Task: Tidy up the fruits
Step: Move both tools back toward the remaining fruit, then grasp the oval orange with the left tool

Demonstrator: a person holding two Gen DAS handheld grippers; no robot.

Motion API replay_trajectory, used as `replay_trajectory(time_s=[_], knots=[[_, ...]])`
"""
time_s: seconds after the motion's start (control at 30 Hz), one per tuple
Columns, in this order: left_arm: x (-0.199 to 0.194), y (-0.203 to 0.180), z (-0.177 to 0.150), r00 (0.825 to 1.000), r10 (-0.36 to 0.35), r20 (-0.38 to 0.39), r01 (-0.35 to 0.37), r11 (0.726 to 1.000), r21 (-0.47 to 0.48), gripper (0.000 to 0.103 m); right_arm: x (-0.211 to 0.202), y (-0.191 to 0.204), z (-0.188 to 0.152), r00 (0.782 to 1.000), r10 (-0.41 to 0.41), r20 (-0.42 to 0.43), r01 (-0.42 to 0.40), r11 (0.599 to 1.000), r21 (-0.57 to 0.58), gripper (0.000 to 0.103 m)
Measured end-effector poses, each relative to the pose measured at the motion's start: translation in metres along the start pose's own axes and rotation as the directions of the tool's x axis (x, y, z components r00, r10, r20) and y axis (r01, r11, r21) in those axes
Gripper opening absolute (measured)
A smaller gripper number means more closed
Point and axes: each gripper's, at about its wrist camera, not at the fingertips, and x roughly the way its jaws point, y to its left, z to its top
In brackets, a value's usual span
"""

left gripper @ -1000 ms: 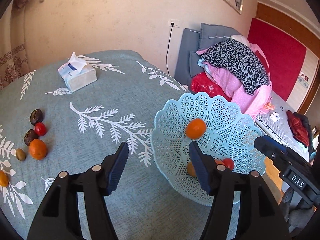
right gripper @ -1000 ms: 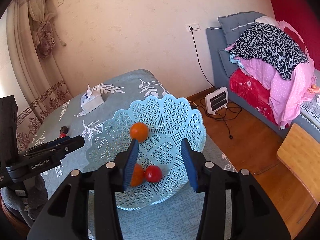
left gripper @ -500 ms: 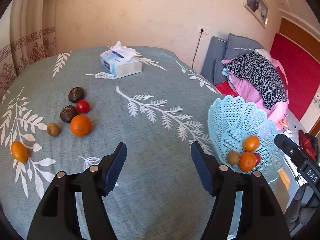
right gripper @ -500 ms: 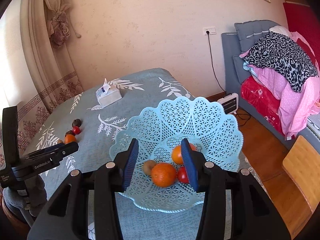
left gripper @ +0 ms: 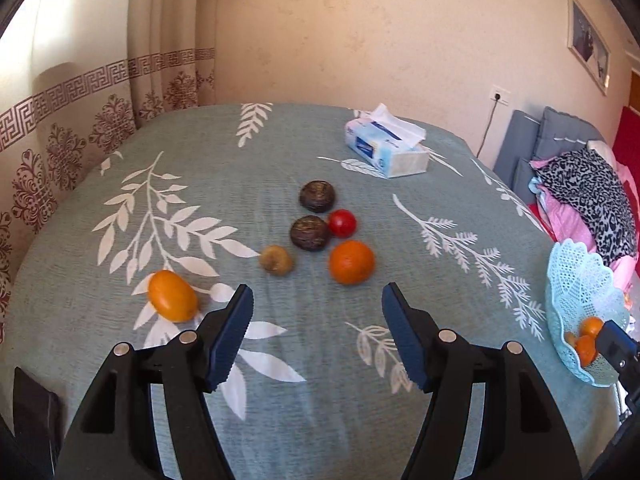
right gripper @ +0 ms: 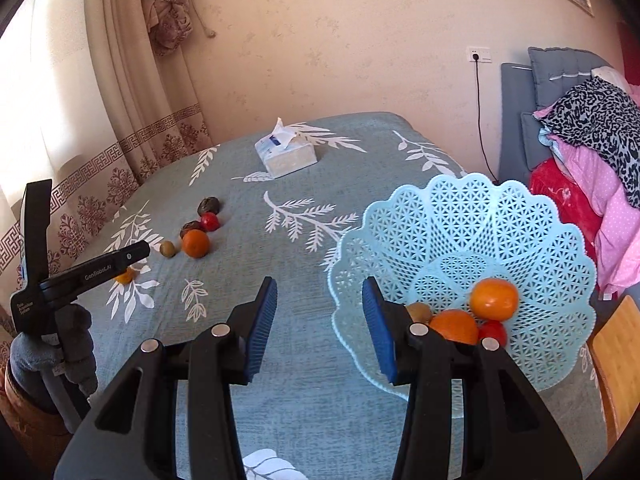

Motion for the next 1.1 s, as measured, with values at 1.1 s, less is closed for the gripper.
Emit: replay_trajectory(time_s=[1.1], knots=[[0.039, 0.096, -0.011, 0.992, 0.077, -0.096, -0.093, 0.980, -0.174, 0.041, 0.113, 0.117, 0.015, 0.955, 0.182, -0.234, -0.220, 0.964, -0.150, 0.047]])
